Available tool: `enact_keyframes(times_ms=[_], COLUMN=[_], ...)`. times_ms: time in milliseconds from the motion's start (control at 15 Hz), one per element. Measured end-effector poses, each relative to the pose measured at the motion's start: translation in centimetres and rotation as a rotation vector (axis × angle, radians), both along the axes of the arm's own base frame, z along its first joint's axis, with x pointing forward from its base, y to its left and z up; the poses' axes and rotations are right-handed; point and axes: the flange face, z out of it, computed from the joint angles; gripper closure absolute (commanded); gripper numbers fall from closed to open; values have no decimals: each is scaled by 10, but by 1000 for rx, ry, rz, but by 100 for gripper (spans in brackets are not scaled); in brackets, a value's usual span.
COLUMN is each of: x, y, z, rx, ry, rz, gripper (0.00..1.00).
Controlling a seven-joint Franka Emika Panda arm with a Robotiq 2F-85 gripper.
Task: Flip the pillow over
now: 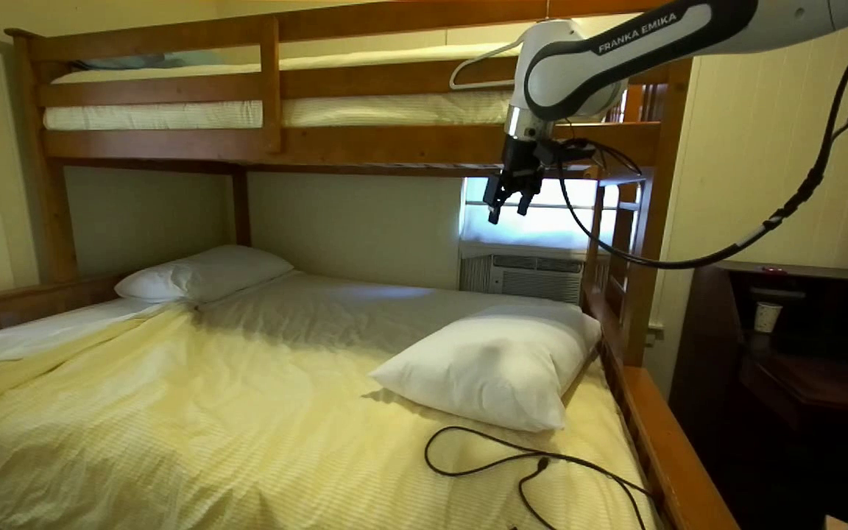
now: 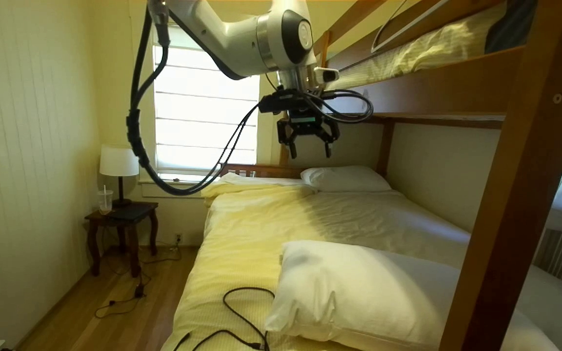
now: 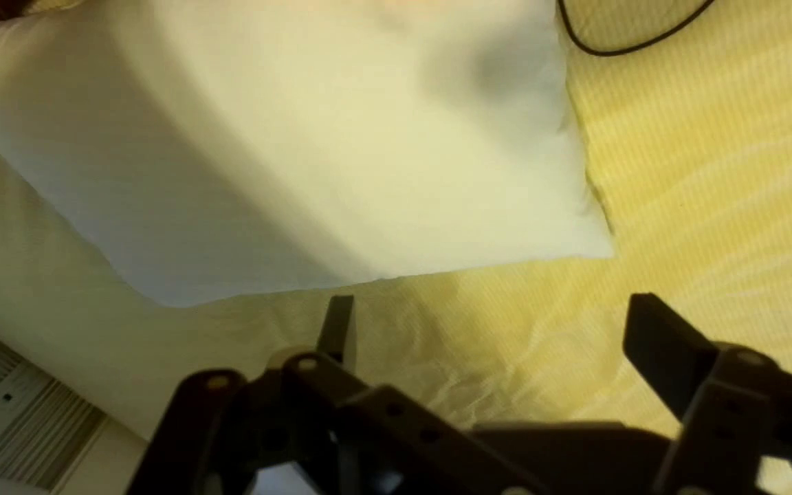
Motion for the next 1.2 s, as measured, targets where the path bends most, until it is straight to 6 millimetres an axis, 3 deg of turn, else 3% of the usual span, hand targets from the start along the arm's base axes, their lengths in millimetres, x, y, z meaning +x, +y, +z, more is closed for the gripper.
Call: enact_keyframes(times_ms=[200, 333, 533, 933, 1200], x=[-2, -1, 2, 12, 12], y=[-1, 1, 15, 49, 45], z=[3, -5, -38, -124, -120], rx=[0, 1, 3, -73, -73], ry=[-5, 8, 38, 55, 49], rz=[-1, 3, 28, 125, 120], gripper=[0, 0, 0, 0, 0])
